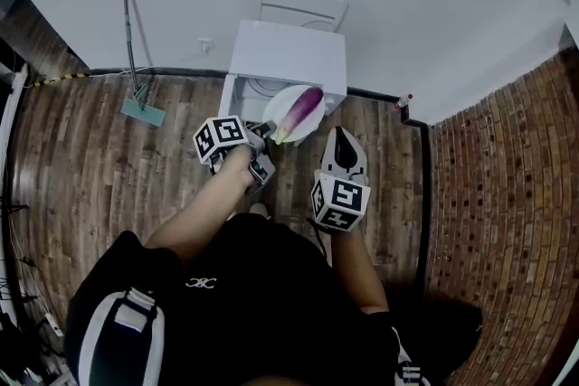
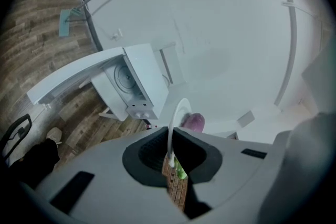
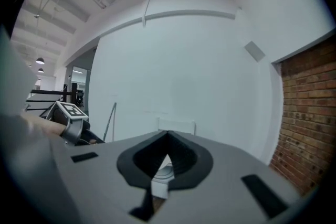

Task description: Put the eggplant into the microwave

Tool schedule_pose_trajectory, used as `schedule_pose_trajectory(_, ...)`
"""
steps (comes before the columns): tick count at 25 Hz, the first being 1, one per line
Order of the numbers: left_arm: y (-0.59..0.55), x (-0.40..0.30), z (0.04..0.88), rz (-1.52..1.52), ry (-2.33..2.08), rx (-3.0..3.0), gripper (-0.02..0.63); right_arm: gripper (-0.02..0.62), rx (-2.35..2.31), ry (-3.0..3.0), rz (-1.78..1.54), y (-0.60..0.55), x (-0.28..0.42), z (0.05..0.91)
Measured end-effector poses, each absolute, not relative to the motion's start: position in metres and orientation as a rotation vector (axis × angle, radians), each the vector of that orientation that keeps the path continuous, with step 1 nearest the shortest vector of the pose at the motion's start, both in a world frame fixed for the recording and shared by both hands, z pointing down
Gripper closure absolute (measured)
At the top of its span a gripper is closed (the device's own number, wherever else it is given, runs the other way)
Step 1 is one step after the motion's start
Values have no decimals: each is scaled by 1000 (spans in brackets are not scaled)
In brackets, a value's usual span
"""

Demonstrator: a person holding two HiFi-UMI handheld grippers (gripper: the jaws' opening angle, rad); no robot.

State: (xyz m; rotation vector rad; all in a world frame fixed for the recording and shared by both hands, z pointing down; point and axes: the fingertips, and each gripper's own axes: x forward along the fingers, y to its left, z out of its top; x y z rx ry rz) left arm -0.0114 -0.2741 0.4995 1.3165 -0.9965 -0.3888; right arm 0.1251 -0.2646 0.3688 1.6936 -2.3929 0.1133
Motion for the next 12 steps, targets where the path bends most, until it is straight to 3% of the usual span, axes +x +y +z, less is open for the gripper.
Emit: schedule_pose_trajectory(12, -294, -38, 522, -442, -1038, 1217, 584, 589, 1578, -2466, 292, -326, 81, 392)
